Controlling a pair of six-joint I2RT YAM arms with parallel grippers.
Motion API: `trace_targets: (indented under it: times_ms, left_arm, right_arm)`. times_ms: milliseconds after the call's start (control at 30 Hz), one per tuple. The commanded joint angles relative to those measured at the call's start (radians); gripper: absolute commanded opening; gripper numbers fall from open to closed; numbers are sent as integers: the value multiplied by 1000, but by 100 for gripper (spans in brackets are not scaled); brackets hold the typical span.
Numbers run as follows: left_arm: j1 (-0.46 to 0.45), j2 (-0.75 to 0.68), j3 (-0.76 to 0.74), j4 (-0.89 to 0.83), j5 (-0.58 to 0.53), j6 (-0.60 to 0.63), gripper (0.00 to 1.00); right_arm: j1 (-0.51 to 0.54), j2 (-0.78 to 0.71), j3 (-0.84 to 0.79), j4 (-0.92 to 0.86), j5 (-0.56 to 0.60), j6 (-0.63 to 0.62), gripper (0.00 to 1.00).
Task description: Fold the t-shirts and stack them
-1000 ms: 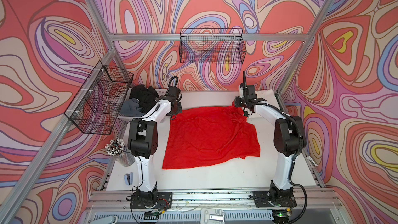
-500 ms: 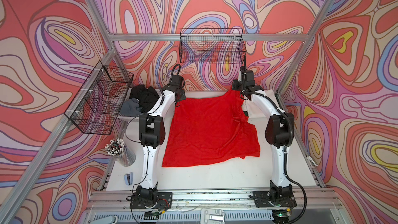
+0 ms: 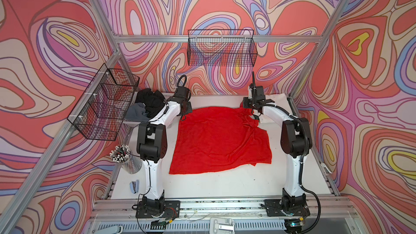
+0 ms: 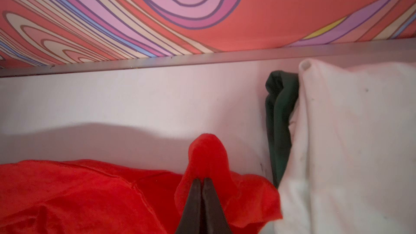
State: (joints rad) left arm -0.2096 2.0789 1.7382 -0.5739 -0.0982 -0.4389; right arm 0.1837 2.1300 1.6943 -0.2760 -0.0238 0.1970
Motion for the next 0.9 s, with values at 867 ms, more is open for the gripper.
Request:
trace_targets:
  times_ms: [867]
  left_arm:
    - [-11, 36, 325, -135, 130, -44, 0]
  right_arm:
    - [-8, -80, 298, -292, 17, 72, 0]
